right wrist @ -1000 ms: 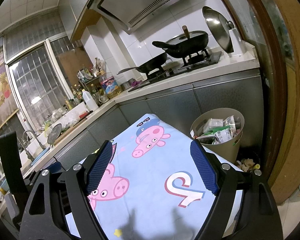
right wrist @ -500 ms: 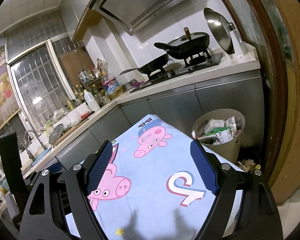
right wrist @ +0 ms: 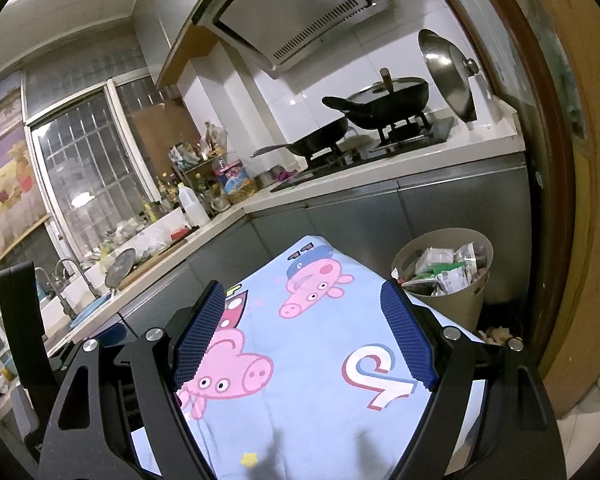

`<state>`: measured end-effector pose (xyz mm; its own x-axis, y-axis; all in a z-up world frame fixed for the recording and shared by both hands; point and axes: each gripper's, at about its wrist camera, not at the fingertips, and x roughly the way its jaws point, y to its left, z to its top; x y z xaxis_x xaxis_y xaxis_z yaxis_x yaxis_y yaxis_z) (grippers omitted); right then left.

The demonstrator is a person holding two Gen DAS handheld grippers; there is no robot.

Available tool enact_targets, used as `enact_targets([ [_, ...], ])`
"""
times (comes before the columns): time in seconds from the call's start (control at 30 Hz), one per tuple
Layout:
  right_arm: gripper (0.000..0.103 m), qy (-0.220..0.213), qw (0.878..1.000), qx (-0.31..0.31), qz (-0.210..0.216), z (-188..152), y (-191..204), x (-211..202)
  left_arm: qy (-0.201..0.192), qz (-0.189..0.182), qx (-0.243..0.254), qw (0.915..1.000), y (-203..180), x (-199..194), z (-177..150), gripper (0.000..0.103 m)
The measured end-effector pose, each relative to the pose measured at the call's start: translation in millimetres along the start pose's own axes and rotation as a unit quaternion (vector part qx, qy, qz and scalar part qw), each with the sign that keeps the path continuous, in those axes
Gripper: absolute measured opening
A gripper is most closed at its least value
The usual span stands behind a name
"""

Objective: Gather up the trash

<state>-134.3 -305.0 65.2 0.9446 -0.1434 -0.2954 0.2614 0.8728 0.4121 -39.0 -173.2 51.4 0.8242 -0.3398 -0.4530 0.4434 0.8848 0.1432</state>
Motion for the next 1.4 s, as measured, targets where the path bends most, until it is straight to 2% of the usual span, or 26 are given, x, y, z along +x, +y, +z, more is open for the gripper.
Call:
enact_targets([
  [0.87, 0.081, -0.042, 0.998, -0.019, 0.041, -2.5, 30.1, -79.2, -0.047, 0.017, -0.006, 0.9987, 8.4, -84.3, -8.4, 0.099],
  [1.07, 0.081, -0.057, 0.997, -0.019, 0.054, -4.8, 30.7, -102.4, -0.042, 0.019, -0.019, 0.9987, 9.5, -101.2, -8.5, 0.099],
  [1.4, 0.082, -0.074, 0.995, -0.007, 0.071, -1.4, 23.2, -120.8, -0.046, 0.036, -0.011, 0.9982, 0.8, -117.1, -8.9, 0.099],
])
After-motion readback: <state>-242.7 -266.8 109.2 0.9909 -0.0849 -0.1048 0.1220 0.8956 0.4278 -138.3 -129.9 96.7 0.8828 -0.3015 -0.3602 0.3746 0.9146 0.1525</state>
